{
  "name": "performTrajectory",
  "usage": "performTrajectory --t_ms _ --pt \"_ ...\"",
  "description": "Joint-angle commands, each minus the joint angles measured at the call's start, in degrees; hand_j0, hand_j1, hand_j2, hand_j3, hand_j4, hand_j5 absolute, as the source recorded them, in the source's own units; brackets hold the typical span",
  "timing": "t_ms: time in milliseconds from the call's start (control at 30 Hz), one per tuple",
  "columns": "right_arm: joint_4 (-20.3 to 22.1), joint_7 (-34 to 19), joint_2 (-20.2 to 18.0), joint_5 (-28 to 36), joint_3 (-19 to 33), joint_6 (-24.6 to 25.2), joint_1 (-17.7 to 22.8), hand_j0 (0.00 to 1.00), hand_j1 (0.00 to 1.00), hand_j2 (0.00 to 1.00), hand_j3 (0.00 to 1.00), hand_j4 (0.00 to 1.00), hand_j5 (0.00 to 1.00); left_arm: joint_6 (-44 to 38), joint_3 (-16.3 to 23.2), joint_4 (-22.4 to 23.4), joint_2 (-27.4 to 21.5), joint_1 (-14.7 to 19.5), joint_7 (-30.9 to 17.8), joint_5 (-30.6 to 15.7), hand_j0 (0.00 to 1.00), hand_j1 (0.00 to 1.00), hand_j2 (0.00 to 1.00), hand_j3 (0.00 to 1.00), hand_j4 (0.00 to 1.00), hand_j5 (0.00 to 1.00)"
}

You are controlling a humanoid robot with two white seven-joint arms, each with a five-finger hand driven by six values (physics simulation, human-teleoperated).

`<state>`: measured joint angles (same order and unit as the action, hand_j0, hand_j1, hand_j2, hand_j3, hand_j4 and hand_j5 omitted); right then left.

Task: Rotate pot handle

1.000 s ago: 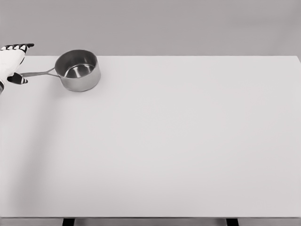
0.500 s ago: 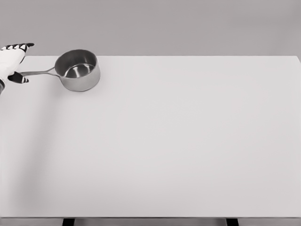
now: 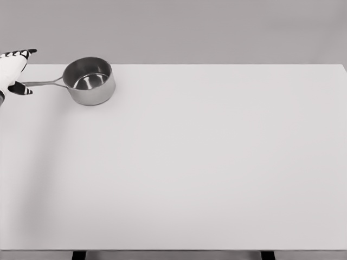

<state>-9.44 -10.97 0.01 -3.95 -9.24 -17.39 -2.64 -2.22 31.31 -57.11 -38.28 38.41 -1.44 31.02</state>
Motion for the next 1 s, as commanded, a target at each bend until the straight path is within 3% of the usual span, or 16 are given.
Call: performTrajectory --t_ms 0,967 --pt "-0.06 -0.01 -0.01 -0.01 0.01 -0.01 0.0 1.0 1.0 1.0 1.0 1.0 1.0 0.03 -0.64 0.24 0.05 0.0 0.04 0.0 1.0 1.0 1.0 1.0 1.0 1.0" --pt "0.03 -0.01 -0.01 -0.01 0.01 -0.01 0.0 1.0 1.0 1.0 1.0 1.0 1.0 1.52 -2.22 4.81 2.25 1.49 0.04 0.09 1.0 1.0 1.0 1.0 1.0 1.0"
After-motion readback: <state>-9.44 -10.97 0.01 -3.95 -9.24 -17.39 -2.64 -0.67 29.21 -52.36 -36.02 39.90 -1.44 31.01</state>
